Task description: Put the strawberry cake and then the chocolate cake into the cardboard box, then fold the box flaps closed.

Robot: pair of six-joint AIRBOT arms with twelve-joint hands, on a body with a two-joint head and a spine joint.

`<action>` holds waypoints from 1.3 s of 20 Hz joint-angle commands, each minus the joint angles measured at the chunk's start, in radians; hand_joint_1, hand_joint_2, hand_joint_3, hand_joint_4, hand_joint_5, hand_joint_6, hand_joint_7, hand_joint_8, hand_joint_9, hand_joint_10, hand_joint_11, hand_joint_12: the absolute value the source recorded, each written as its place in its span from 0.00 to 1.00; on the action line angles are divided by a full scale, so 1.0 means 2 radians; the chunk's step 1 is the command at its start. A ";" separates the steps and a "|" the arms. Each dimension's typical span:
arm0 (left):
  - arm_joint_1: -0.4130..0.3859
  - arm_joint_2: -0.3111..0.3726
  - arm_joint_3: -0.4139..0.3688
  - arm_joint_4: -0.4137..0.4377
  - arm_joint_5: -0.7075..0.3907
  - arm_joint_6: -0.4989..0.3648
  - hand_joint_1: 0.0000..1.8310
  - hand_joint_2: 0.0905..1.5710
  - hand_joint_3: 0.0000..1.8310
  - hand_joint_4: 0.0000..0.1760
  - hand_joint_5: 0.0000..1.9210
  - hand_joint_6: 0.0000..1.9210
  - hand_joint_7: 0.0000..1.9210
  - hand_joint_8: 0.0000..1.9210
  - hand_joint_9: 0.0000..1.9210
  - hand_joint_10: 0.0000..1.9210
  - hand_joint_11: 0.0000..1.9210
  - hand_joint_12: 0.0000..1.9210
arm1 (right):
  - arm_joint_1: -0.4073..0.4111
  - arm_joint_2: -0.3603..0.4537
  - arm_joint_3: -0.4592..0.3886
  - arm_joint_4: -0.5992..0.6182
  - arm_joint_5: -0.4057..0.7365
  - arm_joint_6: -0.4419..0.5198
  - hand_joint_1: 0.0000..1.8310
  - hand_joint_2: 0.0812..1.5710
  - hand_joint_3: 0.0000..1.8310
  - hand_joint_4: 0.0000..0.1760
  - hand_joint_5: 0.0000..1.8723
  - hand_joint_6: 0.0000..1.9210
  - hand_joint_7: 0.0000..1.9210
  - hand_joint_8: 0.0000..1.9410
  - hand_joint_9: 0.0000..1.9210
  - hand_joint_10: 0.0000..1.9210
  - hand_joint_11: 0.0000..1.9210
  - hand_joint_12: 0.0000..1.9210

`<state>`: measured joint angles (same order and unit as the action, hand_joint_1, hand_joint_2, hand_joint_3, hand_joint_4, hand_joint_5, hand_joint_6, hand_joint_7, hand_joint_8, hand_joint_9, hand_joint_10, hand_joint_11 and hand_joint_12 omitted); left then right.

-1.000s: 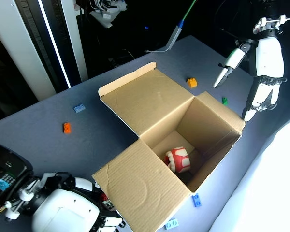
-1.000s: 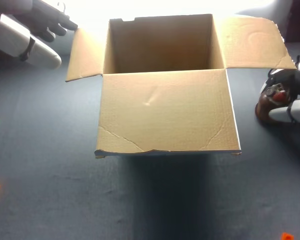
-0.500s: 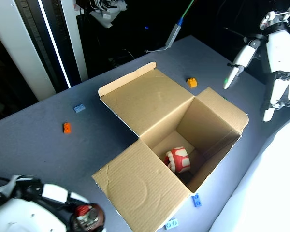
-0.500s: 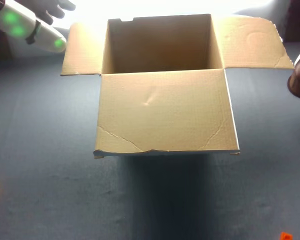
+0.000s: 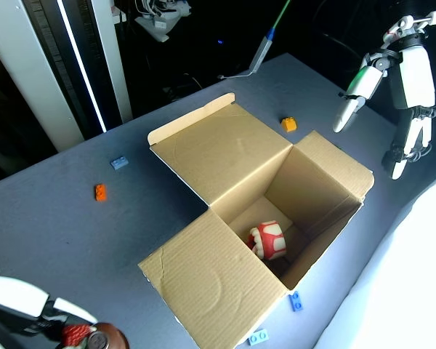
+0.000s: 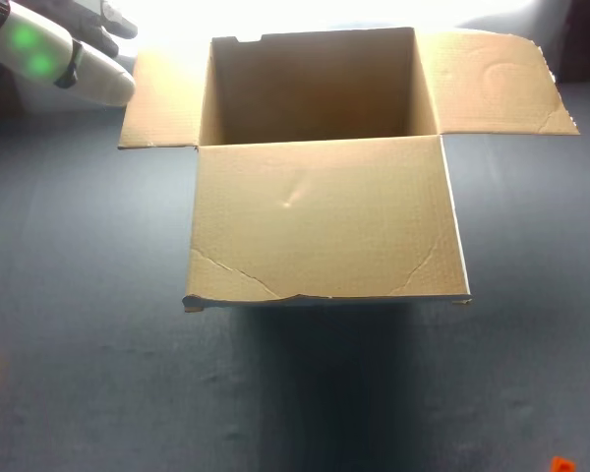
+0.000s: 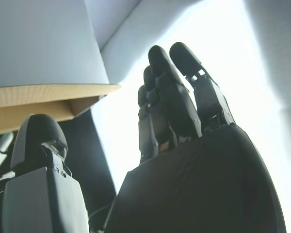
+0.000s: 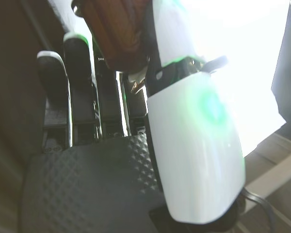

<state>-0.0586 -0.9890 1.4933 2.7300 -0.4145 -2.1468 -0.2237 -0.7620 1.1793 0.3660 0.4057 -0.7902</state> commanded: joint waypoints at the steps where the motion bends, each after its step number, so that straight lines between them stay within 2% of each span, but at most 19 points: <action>1: -0.001 0.008 0.000 0.001 0.047 -0.016 0.36 0.63 0.00 0.14 0.18 0.00 0.25 0.00 0.31 0.00 0.08 0.61 | 0.026 0.009 0.001 -0.015 0.044 0.006 0.67 0.73 0.00 0.00 0.49 0.50 0.44 0.73 0.29 0.87 0.14 1.00; 4: 0.006 0.011 -0.004 0.000 0.048 -0.046 0.36 0.63 0.00 0.13 0.18 0.00 0.25 0.00 0.31 0.00 0.08 0.61 | 0.060 0.006 -0.001 -0.030 0.035 0.016 0.66 0.73 0.00 0.00 0.48 0.51 0.44 0.72 0.29 0.86 0.15 1.00; 10: 0.025 0.036 -0.028 -0.016 0.061 -0.047 0.37 0.63 0.00 0.14 0.19 0.00 0.25 0.00 0.31 0.00 0.08 0.61 | 0.092 -0.021 -0.006 -0.039 0.009 0.017 0.66 0.73 0.00 0.00 0.48 0.52 0.45 0.71 0.30 0.84 0.16 1.00; 13: 0.036 0.044 -0.036 -0.025 0.066 -0.047 0.36 0.63 0.00 0.15 0.19 0.00 0.25 0.00 0.32 0.00 0.08 0.61 | 0.121 -0.045 -0.006 -0.039 -0.010 0.011 0.67 0.72 0.00 0.00 0.50 0.49 0.46 0.70 0.31 0.84 0.16 1.00; 17: 0.054 0.053 -0.046 -0.066 0.072 -0.047 0.36 0.63 0.00 0.16 0.19 0.00 0.25 0.00 0.32 0.00 0.07 0.63 | 0.149 -0.083 -0.006 -0.051 -0.022 0.008 0.67 0.73 0.00 0.00 0.48 0.51 0.45 0.72 0.31 0.85 0.15 1.00; 20: 0.056 0.056 -0.053 -0.085 0.076 -0.047 0.36 0.64 0.00 0.16 0.18 0.00 0.25 0.00 0.31 0.00 0.06 0.63 | 0.157 -0.111 -0.004 -0.052 -0.026 0.006 0.66 0.74 0.00 0.00 0.46 0.54 0.45 0.71 0.30 0.81 0.15 1.00; 22: 0.066 0.059 -0.058 -0.119 0.081 -0.047 0.35 0.64 0.00 0.17 0.18 0.00 0.25 0.00 0.31 0.00 0.05 0.65 | 0.156 -0.137 0.003 -0.052 -0.027 0.002 0.65 0.74 0.00 0.00 0.46 0.55 0.43 0.73 0.29 0.81 0.13 1.00; 25: 0.080 0.063 -0.061 -0.149 0.081 -0.047 0.35 0.64 0.00 0.17 0.19 0.00 0.26 0.00 0.31 0.00 0.05 0.66 | 0.155 -0.167 0.017 -0.052 -0.029 0.001 0.66 0.74 0.00 0.00 0.48 0.52 0.43 0.74 0.28 0.84 0.14 1.00; 26: 0.086 0.064 -0.062 -0.156 0.081 -0.047 0.36 0.63 0.00 0.14 0.19 0.00 0.26 0.00 0.32 0.00 0.06 0.65 | 0.156 -0.181 0.026 -0.052 -0.031 0.002 0.66 0.74 0.00 0.00 0.48 0.51 0.44 0.73 0.29 0.84 0.15 1.00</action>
<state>0.1242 -0.8734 1.3701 2.4416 -0.3321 -2.2333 0.0723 -1.1503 1.2312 0.2615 0.2218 -0.7902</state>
